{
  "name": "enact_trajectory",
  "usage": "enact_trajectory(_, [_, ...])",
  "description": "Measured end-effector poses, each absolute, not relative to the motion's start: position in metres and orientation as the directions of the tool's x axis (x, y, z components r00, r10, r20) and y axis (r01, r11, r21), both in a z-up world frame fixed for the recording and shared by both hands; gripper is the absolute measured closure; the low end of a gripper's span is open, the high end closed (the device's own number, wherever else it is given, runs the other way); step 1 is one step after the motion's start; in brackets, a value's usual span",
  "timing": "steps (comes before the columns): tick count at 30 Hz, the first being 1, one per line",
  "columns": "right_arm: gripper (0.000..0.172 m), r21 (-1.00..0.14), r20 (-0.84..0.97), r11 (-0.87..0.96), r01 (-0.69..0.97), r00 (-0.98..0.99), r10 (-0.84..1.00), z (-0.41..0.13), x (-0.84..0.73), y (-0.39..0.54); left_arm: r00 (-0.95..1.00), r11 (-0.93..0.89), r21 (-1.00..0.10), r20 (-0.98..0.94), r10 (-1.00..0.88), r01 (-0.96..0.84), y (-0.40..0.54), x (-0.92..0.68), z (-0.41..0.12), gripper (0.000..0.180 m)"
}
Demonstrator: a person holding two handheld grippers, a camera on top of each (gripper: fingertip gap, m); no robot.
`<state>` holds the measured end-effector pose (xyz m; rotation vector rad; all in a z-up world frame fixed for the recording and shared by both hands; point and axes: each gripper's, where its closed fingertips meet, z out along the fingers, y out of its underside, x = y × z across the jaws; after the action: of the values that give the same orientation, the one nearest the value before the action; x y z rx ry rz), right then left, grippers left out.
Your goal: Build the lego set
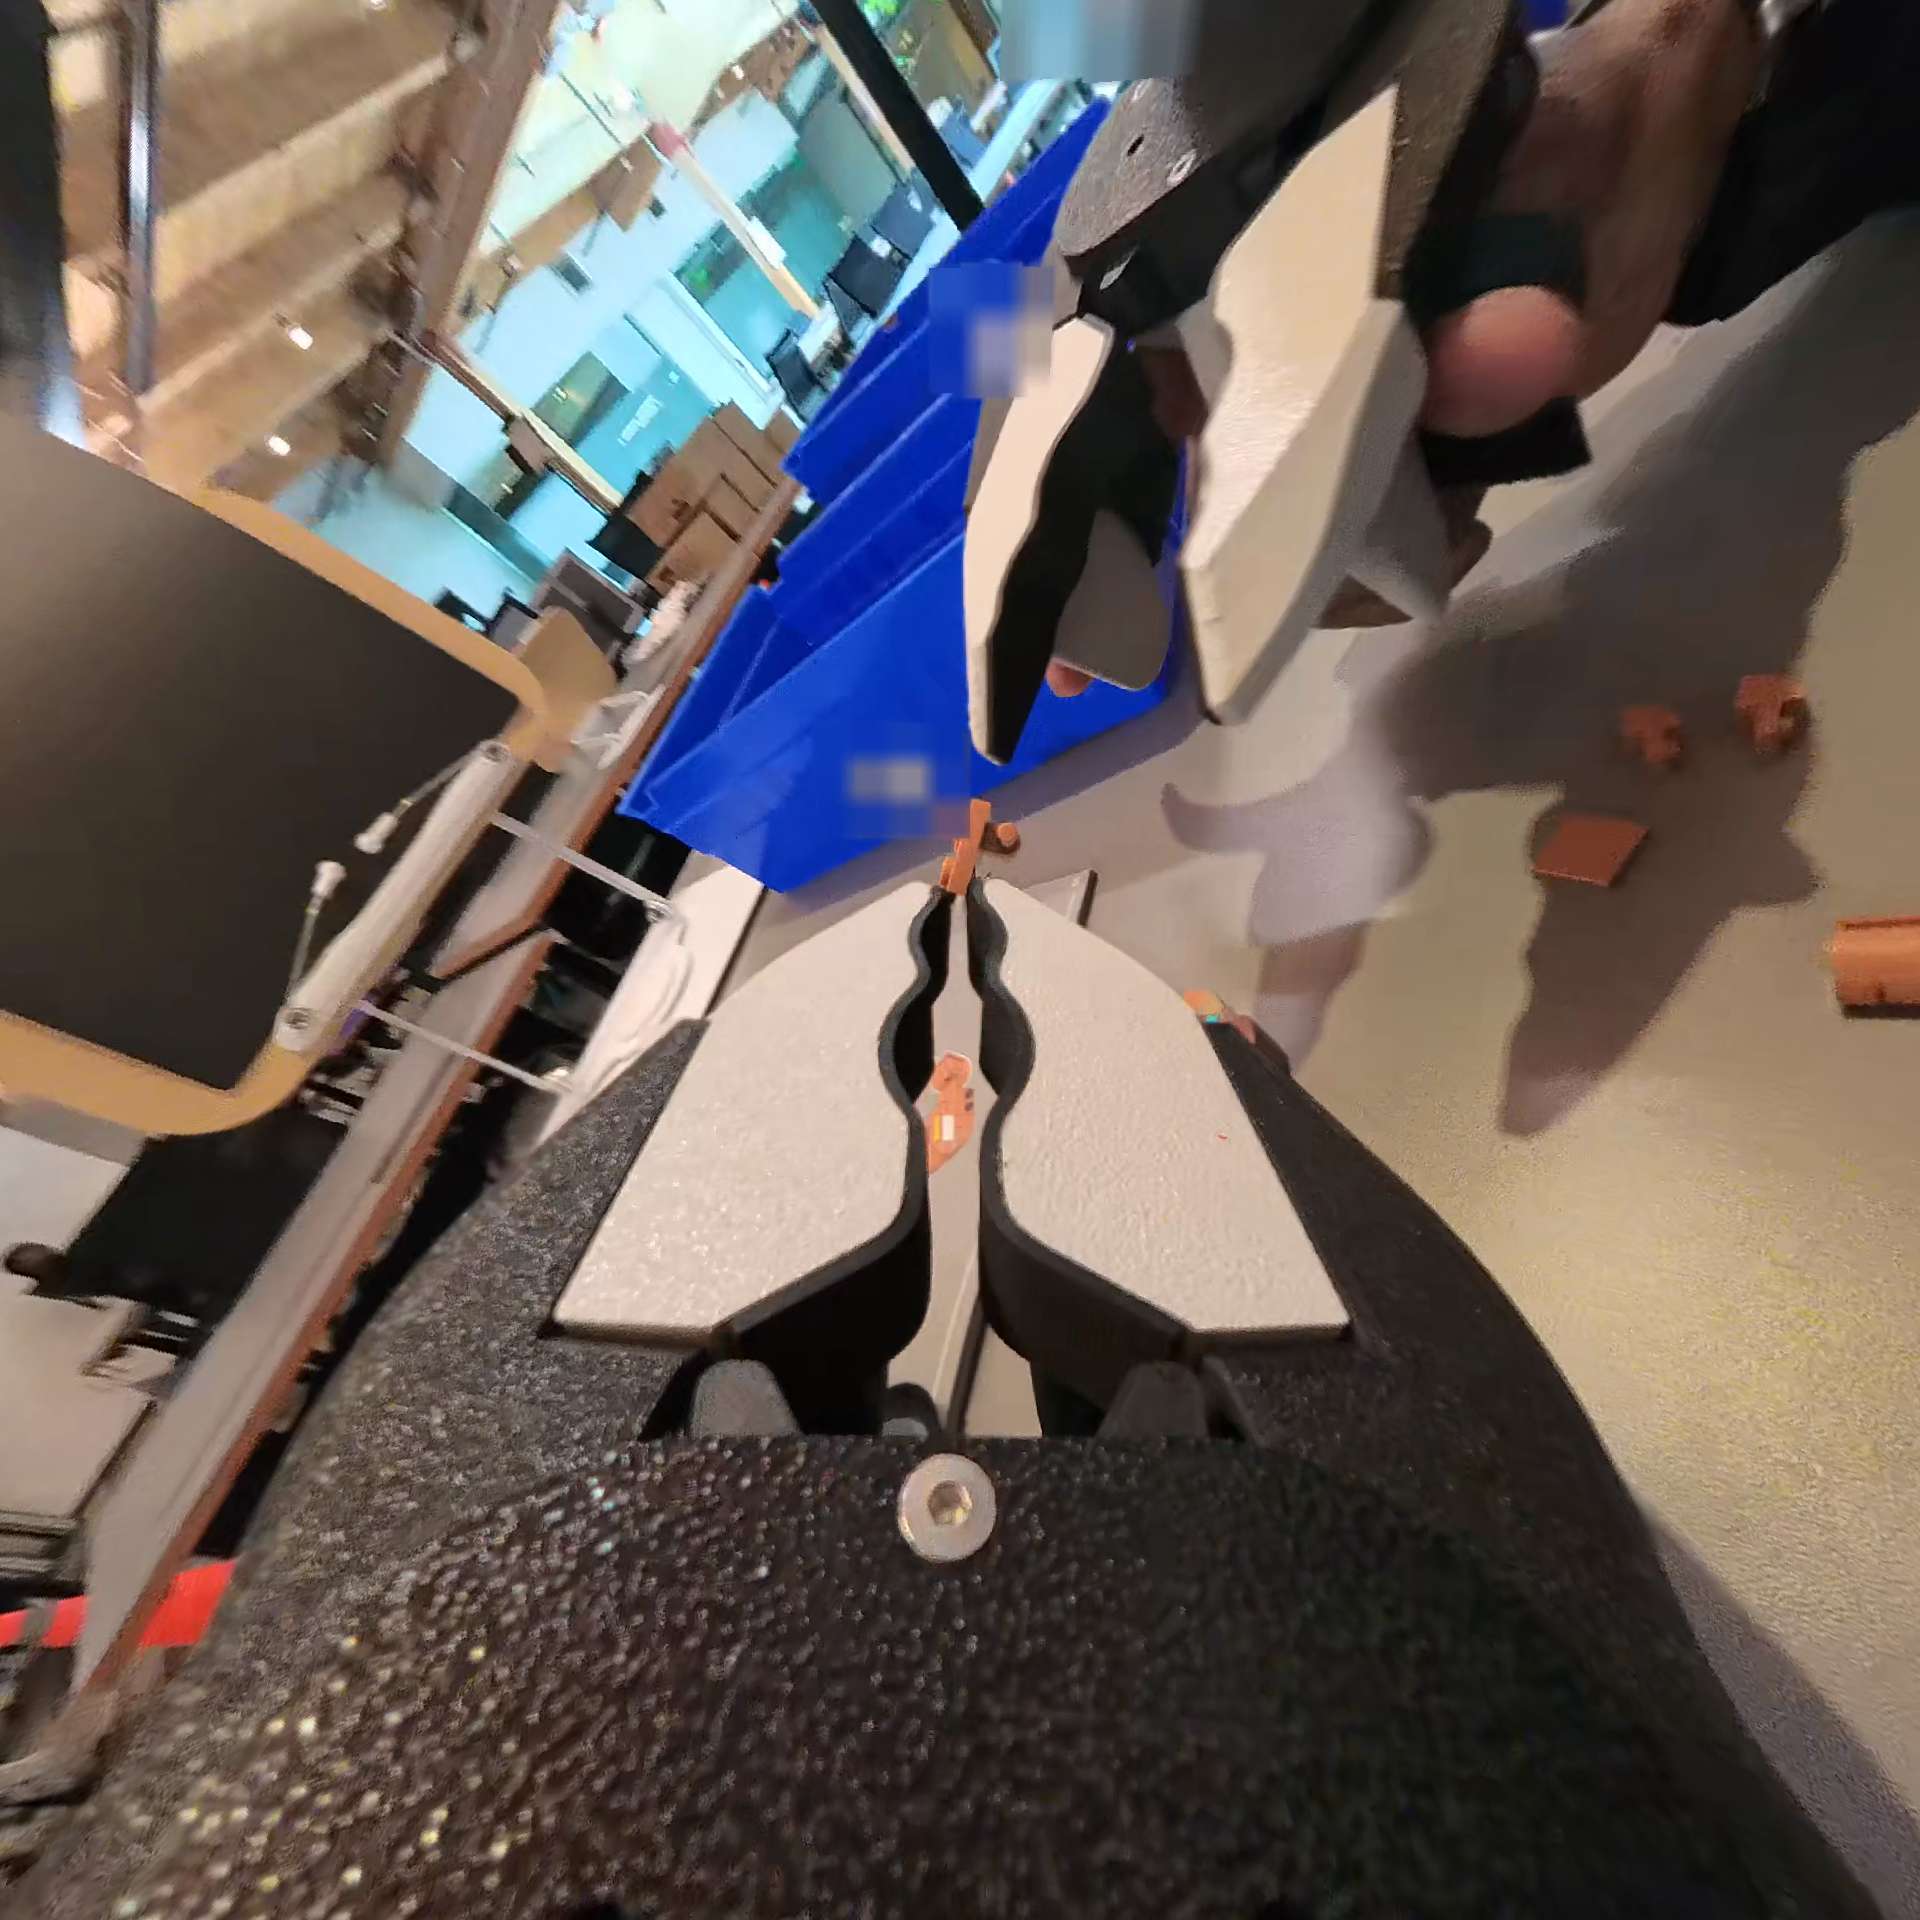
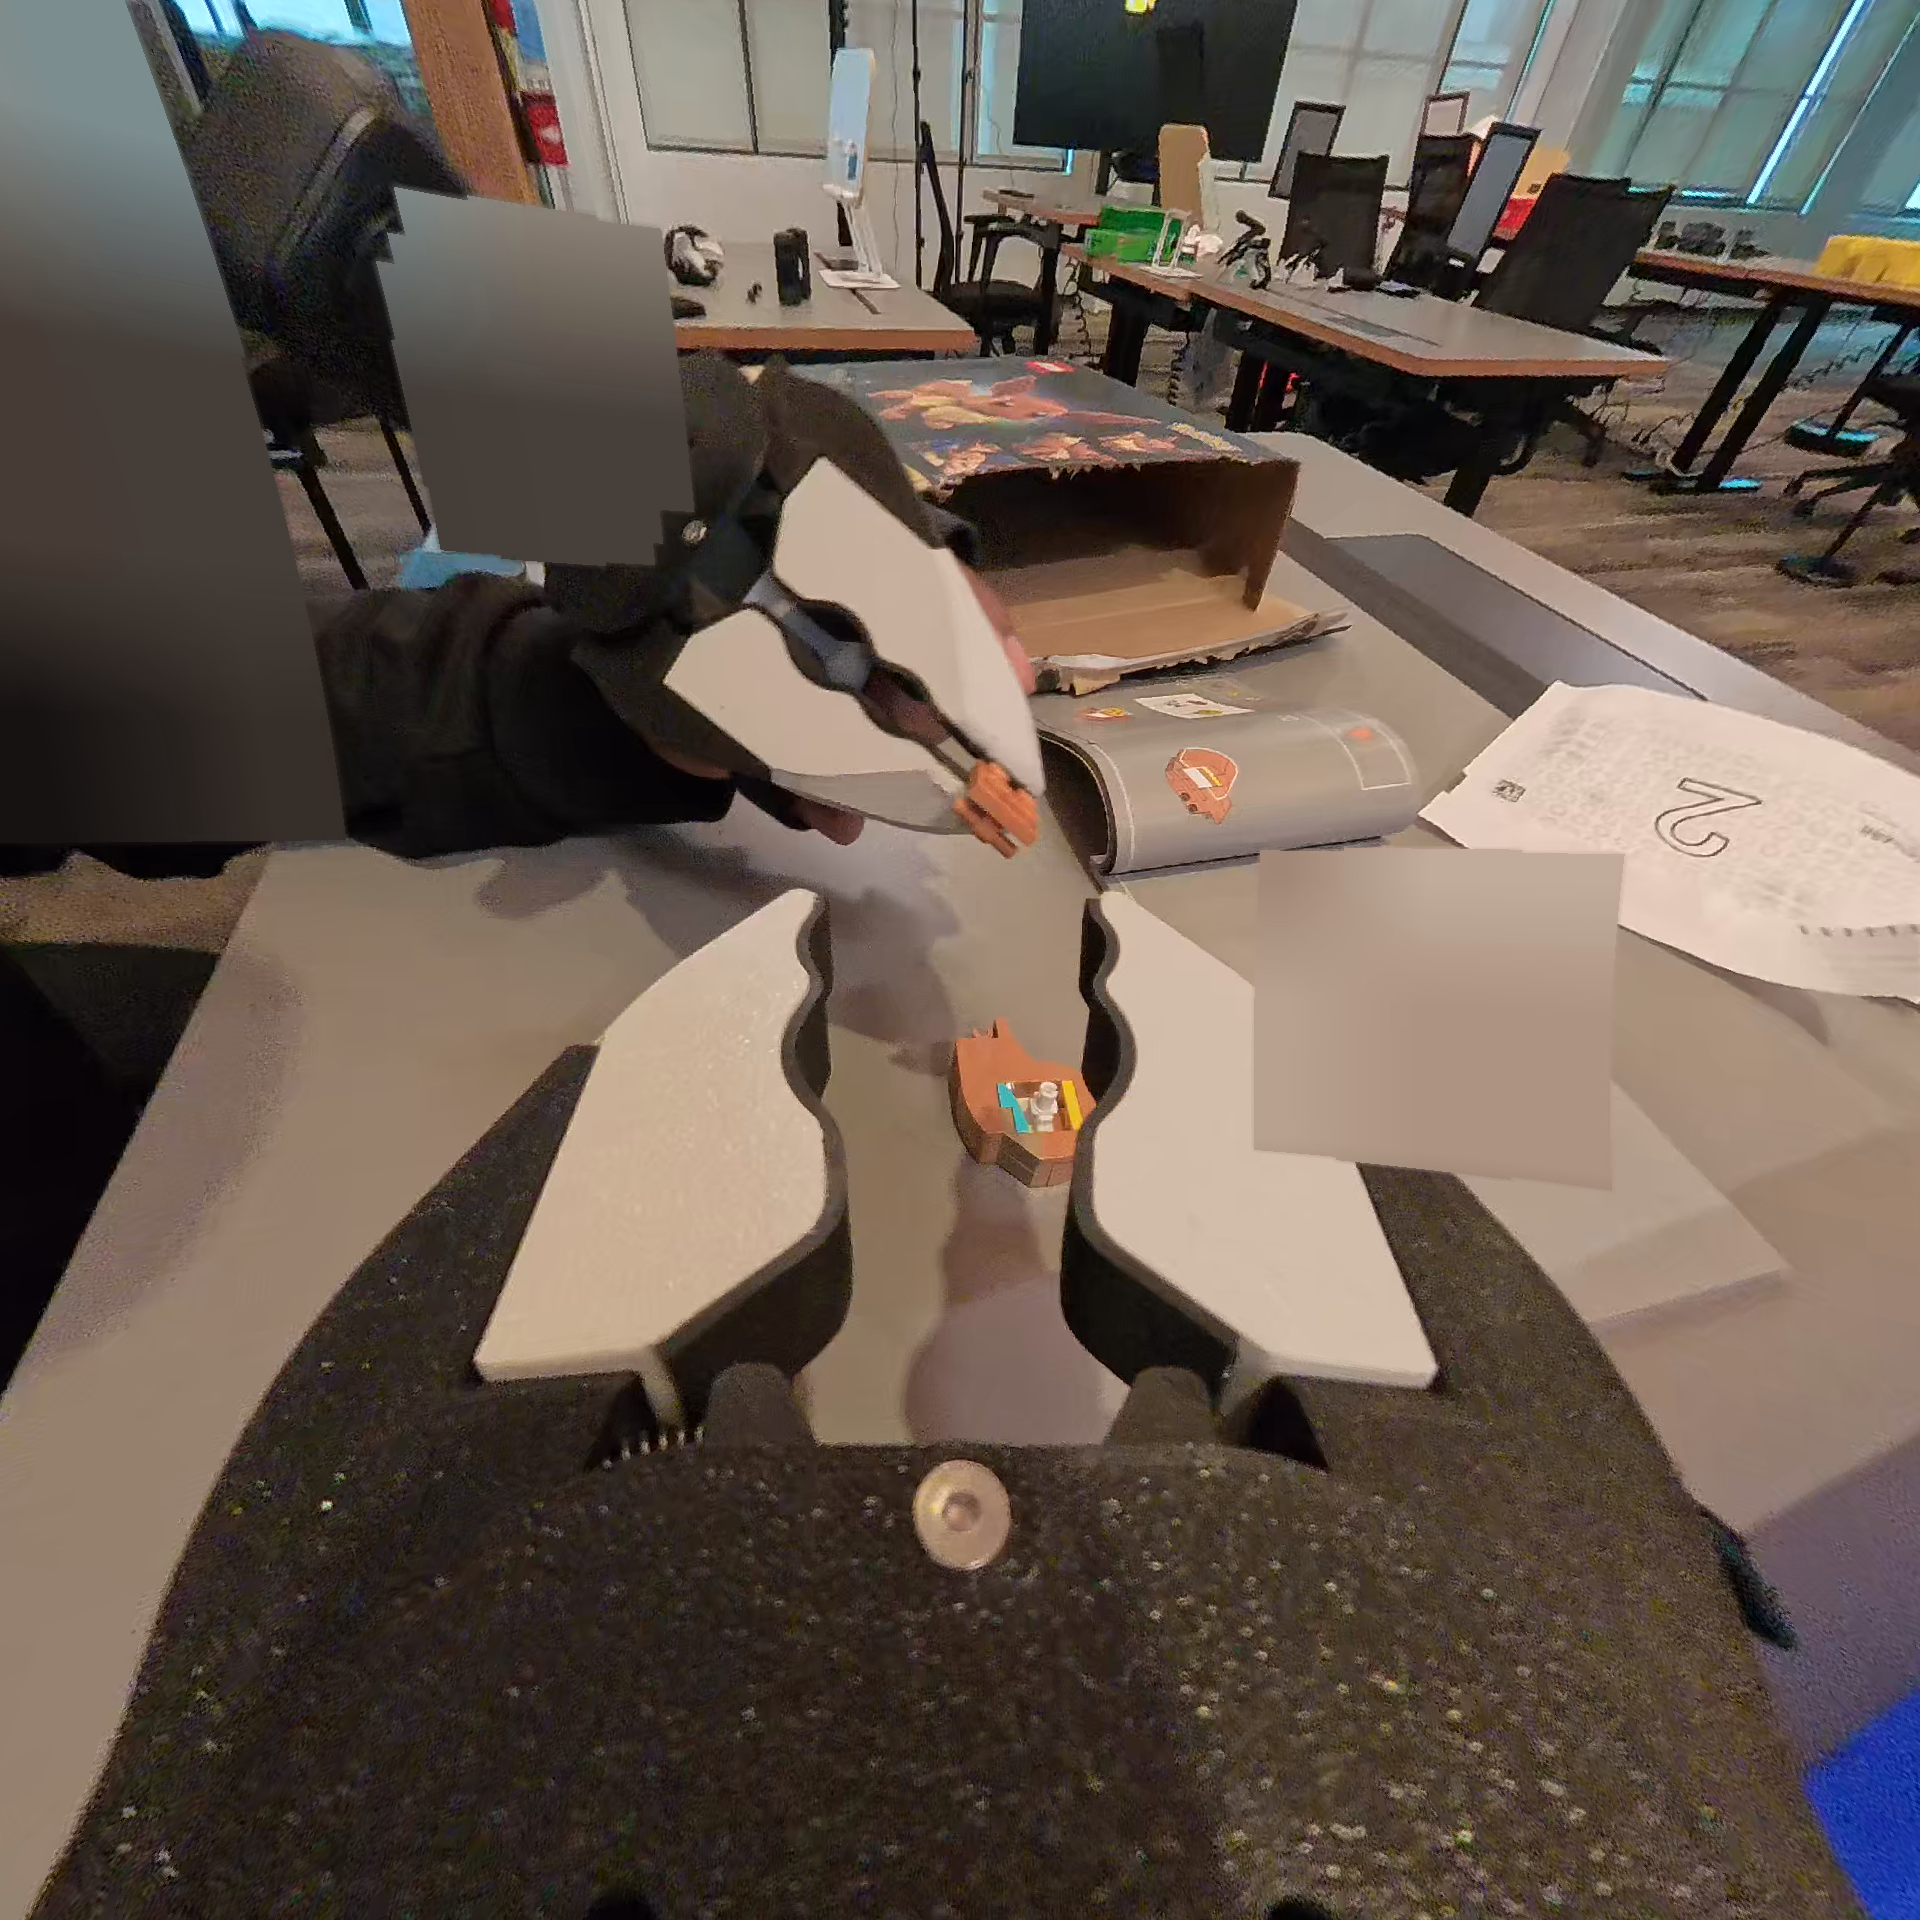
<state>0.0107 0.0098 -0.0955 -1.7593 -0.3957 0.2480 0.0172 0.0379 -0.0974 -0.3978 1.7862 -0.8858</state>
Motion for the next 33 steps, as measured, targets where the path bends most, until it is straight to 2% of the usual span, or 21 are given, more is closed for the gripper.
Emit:
enact_trajectory(4, [0.127,-0.974,-0.097,-0.228,0.007,0.892,0.442,-0.097,0.008,0.009,-0.346,0.682,-0.704,-0.702,-0.623,0.198,0.037,0.011,-0.093,0.177])
enact_trajectory(18, [0.139,-0.958,-0.256,-0.255,-0.134,0.801,0.541,-0.096,-0.009,0.003,-0.330,0.761,-0.568,-0.817,-0.474,0.313,0.009,0.001,-0.096,0.177])
enact_trajectory(26, [0.153,-0.951,-0.279,-0.272,-0.149,0.793,0.542,-0.098,-0.011,0.002,-0.333,0.780,-0.536,-0.836,-0.436,0.323,0.004,0.000,-0.101,0.177])
enact_trajectory(33, [0.154,-0.951,-0.273,-0.274,-0.146,0.814,0.513,-0.100,-0.008,0.004,-0.333,0.773,-0.551,-0.827,-0.454,0.314,0.005,0.003,-0.103,0.177])
